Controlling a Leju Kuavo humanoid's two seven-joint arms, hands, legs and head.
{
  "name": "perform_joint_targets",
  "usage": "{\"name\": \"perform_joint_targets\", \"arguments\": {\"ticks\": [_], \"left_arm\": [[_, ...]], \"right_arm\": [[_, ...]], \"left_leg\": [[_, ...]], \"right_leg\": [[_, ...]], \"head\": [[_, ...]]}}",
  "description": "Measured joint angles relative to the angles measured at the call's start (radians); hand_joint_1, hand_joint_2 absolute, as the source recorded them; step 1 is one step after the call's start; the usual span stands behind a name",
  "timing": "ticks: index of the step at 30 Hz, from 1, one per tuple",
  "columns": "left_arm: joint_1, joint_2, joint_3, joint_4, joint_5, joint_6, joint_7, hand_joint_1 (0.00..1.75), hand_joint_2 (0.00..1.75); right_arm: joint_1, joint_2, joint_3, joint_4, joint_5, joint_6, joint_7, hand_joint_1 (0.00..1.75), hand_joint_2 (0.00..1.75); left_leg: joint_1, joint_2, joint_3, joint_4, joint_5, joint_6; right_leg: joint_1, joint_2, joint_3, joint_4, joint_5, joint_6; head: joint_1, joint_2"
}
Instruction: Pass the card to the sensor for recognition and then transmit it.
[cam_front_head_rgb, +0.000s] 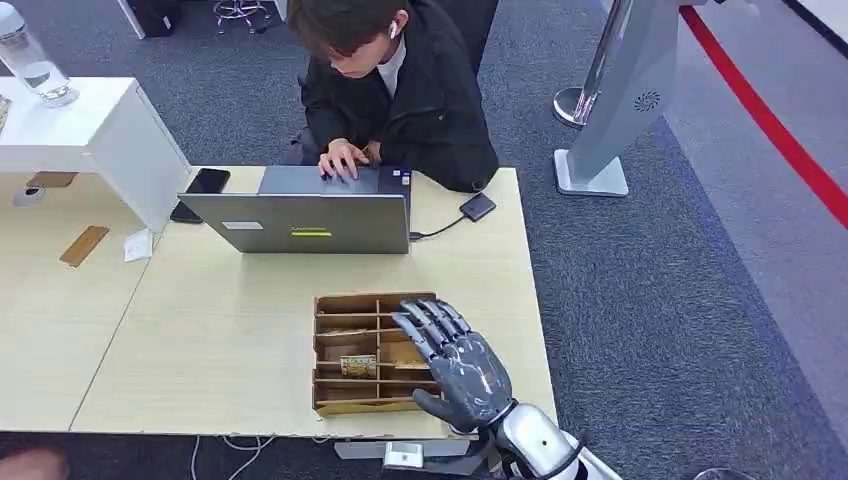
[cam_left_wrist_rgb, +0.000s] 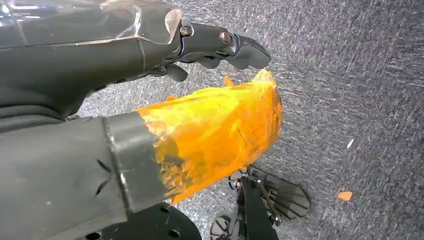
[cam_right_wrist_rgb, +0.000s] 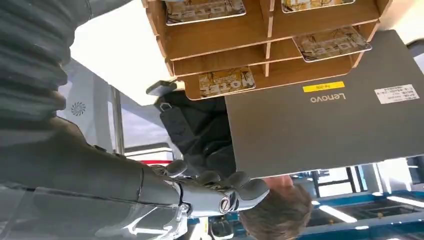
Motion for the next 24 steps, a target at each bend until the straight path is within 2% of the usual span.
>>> {"name": "perform_joint_targets", "arguments": {"ticks": [24], "left_arm": [[-0.001, -0.004, 0.030, 0.000, -0.023, -0.001, -0.009, 0.00, 0.00]], "right_arm": [[0.010, -0.003, 0.014, 0.013, -0.055, 0.016, -0.019, 0.03, 1.75]], "left_leg": [[0.000, 0.000, 0.000, 0.000, 0.000, 0.000]], "right_leg": [[0.000, 0.000, 0.000, 0.000, 0.000, 0.000]], "head": [[0.000, 0.000]]}}
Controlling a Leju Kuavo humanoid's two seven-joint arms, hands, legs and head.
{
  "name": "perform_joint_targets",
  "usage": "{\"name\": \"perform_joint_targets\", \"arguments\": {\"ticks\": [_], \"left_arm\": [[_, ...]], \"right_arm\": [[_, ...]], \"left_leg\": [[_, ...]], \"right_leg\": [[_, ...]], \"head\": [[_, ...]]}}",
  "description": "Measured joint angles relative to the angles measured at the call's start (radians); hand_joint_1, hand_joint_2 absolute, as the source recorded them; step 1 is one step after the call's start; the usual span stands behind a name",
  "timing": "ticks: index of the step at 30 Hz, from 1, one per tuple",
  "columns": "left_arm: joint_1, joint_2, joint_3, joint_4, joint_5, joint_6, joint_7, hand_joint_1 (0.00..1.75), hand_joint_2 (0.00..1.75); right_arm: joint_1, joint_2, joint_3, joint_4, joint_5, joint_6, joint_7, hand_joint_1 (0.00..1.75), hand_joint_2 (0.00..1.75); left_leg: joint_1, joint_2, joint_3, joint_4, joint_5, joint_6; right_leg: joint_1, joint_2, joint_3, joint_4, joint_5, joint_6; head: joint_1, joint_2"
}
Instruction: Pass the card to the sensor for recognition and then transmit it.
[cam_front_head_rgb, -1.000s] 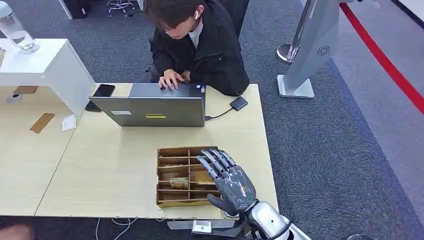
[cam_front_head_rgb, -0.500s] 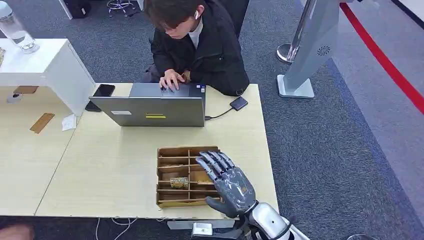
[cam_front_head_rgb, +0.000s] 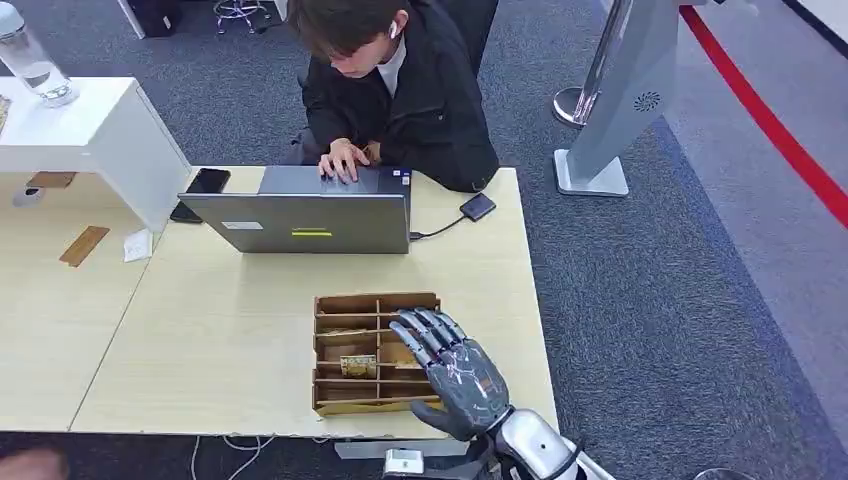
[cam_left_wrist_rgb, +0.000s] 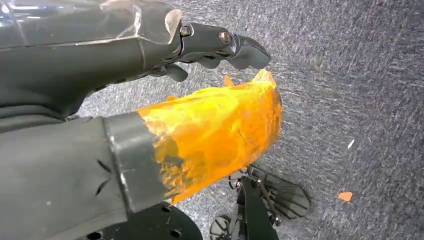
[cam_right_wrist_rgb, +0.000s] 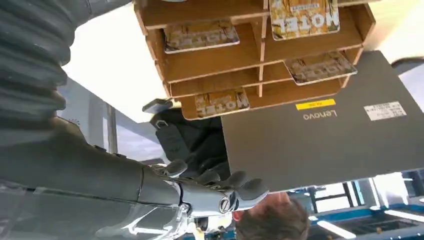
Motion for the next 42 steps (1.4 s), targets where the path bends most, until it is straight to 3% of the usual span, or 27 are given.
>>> {"name": "perform_joint_targets", "arguments": {"ticks": [22, 31, 32, 35, 42], "left_arm": [[-0.001, 0.000, 0.000, 0.000, -0.008, 0.000, 0.000, 0.00, 0.00], [-0.001, 0.000, 0.004, 0.000, -0.015, -0.002, 0.000, 0.00, 0.00], [-0.001, 0.000, 0.005, 0.000, -0.015, -0.002, 0.000, 0.00, 0.00], [-0.001, 0.000, 0.008, 0.000, -0.018, -0.002, 0.000, 0.00, 0.00], [-0.001, 0.000, 0.018, 0.000, -0.024, -0.003, 0.000, 0.00, 0.00]], "right_arm": [[0.010, 0.000, 0.000, 0.031, -0.003, 0.002, 0.000, 0.07, 1.75], [0.011, 0.000, 0.000, 0.043, -0.004, 0.002, 0.000, 0.19, 1.75], [0.011, 0.000, 0.000, 0.044, -0.004, 0.002, 0.000, 0.31, 1.75], [0.012, 0.000, 0.000, 0.049, -0.005, 0.002, 0.002, 0.37, 1.75], [0.012, 0.000, -0.003, 0.061, -0.006, 0.006, 0.006, 0.40, 1.75]], "left_leg": [[0.000, 0.000, 0.000, 0.000, 0.000, 0.000], [0.000, 0.000, 0.000, 0.000, 0.000, 0.000], [0.000, 0.000, 0.000, 0.000, 0.000, 0.000], [0.000, 0.000, 0.000, 0.000, 0.000, 0.000], [0.000, 0.000, 0.000, 0.000, 0.000, 0.000]], "right_leg": [[0.000, 0.000, 0.000, 0.000, 0.000, 0.000], [0.000, 0.000, 0.000, 0.000, 0.000, 0.000], [0.000, 0.000, 0.000, 0.000, 0.000, 0.000], [0.000, 0.000, 0.000, 0.000, 0.000, 0.000], [0.000, 0.000, 0.000, 0.000, 0.000, 0.000]], "head": [[0.000, 0.000], [0.000, 0.000], [0.000, 0.000], [0.000, 0.000], [0.000, 0.000]]}}
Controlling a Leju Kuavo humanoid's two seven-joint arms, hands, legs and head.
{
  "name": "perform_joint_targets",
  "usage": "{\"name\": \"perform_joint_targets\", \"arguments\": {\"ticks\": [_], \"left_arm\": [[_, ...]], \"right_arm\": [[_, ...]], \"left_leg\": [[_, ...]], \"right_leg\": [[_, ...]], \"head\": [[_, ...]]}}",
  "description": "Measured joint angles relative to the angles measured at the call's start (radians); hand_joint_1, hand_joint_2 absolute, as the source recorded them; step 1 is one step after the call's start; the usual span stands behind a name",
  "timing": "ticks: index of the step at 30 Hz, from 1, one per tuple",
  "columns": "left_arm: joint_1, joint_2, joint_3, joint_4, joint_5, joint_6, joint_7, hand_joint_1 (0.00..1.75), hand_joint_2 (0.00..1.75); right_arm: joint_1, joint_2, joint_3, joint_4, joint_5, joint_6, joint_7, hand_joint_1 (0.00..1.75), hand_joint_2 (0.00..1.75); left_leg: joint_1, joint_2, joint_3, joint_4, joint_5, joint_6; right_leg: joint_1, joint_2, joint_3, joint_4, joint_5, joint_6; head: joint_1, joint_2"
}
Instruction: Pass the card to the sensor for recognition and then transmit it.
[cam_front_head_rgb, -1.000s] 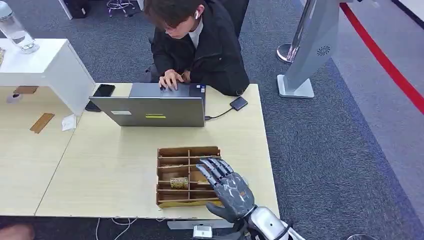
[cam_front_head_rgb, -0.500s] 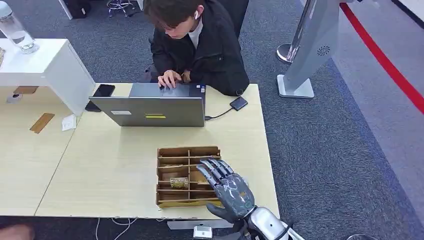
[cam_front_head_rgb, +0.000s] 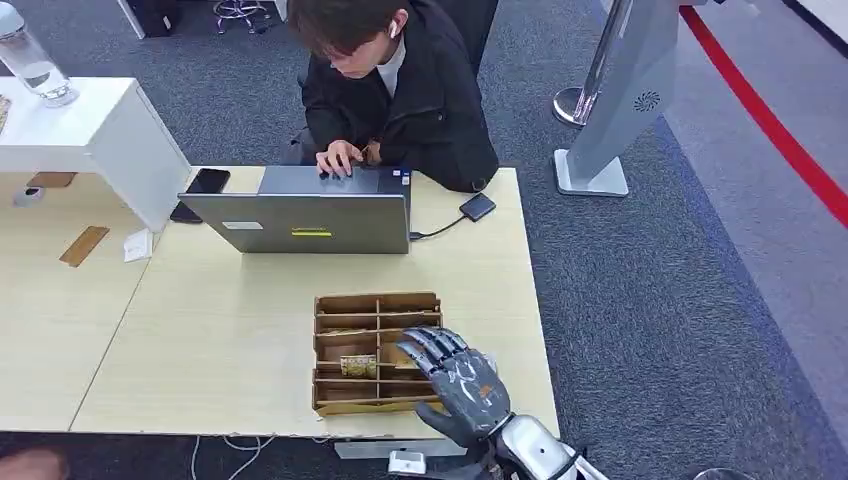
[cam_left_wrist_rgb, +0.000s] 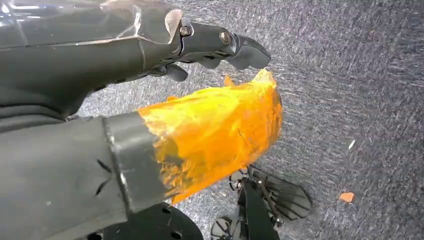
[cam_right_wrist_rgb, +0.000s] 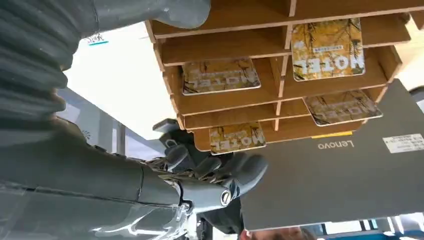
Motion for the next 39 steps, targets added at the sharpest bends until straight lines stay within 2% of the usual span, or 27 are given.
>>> {"name": "perform_joint_targets", "arguments": {"ticks": [25, 33, 39], "left_arm": [[-0.002, -0.005, 0.005, 0.000, -0.030, -0.005, 0.000, 0.00, 0.00], [-0.003, -0.005, 0.006, 0.000, -0.042, -0.006, 0.000, 0.00, 0.00], [-0.003, -0.005, 0.006, 0.000, -0.047, -0.006, 0.000, 0.00, 0.00]], "right_arm": [[-0.017, 0.026, -0.009, 0.045, -0.002, 0.015, 0.022, 0.42, 1.75], [-0.036, 0.043, -0.014, 0.074, -0.002, 0.023, 0.031, 0.51, 1.75], [-0.042, 0.052, -0.022, 0.090, -0.002, 0.029, 0.033, 0.51, 1.75]], "left_leg": [[0.000, 0.000, 0.000, 0.000, 0.000, 0.000], [0.000, 0.000, 0.000, 0.000, 0.000, 0.000], [0.000, 0.000, 0.000, 0.000, 0.000, 0.000]], "right_leg": [[0.000, 0.000, 0.000, 0.000, 0.000, 0.000], [0.000, 0.000, 0.000, 0.000, 0.000, 0.000], [0.000, 0.000, 0.000, 0.000, 0.000, 0.000]], "head": [[0.000, 0.000], [0.000, 0.000], [0.000, 0.000]]}}
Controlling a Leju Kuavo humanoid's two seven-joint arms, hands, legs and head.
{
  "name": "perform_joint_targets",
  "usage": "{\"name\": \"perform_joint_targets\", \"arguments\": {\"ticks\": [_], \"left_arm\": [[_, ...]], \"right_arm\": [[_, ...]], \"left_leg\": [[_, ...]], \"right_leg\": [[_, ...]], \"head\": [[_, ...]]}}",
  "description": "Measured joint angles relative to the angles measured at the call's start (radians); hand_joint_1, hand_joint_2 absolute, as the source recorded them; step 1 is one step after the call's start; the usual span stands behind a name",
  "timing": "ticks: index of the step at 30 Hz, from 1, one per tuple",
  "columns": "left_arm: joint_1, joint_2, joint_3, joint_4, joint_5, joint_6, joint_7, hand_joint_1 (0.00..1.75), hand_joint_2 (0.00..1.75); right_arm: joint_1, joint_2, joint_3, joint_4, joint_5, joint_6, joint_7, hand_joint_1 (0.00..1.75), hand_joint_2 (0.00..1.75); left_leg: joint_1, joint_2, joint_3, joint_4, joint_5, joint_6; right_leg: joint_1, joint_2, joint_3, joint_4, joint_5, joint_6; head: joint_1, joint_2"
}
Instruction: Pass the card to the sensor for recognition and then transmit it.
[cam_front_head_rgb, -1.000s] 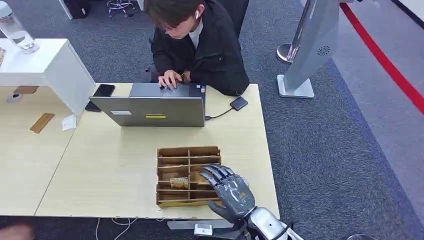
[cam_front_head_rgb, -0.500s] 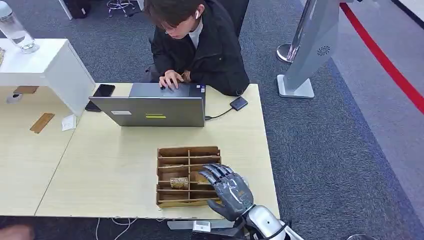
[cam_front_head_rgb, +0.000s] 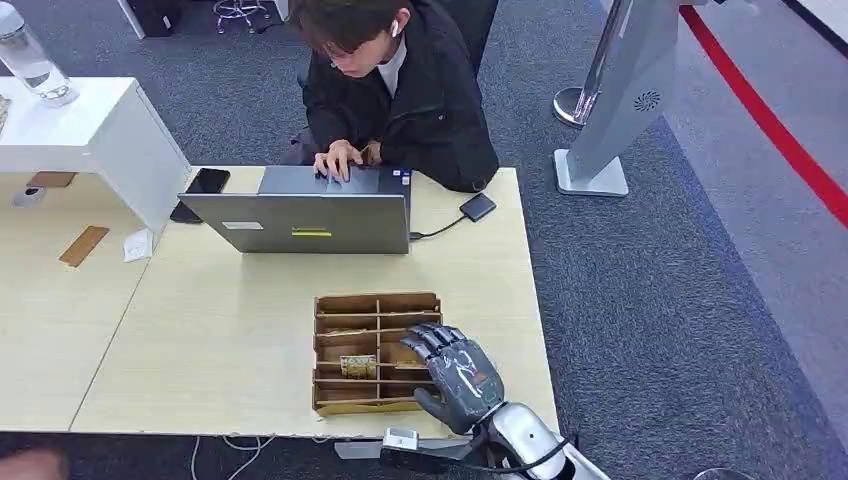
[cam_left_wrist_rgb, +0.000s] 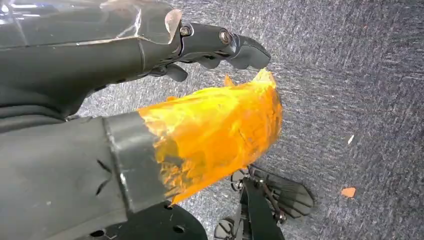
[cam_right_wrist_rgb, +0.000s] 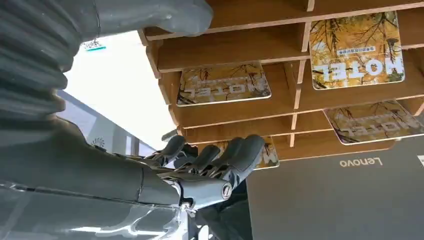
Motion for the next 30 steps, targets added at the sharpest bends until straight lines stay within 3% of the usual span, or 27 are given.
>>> {"name": "perform_joint_targets", "arguments": {"ticks": [6, 17, 30], "left_arm": [[0.000, 0.000, 0.000, 0.000, 0.000, 0.000, 0.000, 0.00, 0.00], [0.000, 0.000, 0.000, -0.003, -0.006, -0.002, 0.002, 0.00, 0.00], [0.000, -0.003, 0.001, -0.008, -0.006, -0.006, 0.002, 0.00, 0.00]], "right_arm": [[-0.002, 0.005, -0.004, 0.009, 0.000, 0.000, 0.000, 0.66, 1.75], [-0.009, 0.012, -0.005, 0.023, 0.000, 0.003, 0.000, 0.79, 1.75], [-0.011, 0.015, -0.005, 0.026, 0.000, 0.003, 0.000, 0.82, 1.75]], "left_leg": [[0.000, 0.000, 0.000, 0.000, 0.000, 0.000], [0.000, 0.000, 0.000, 0.000, 0.000, 0.000], [0.000, 0.000, 0.000, 0.000, 0.000, 0.000]], "right_leg": [[0.000, 0.000, 0.000, 0.000, 0.000, 0.000], [0.000, 0.000, 0.000, 0.000, 0.000, 0.000], [0.000, 0.000, 0.000, 0.000, 0.000, 0.000]], "head": [[0.000, 0.000], [0.000, 0.000], [0.000, 0.000]]}}
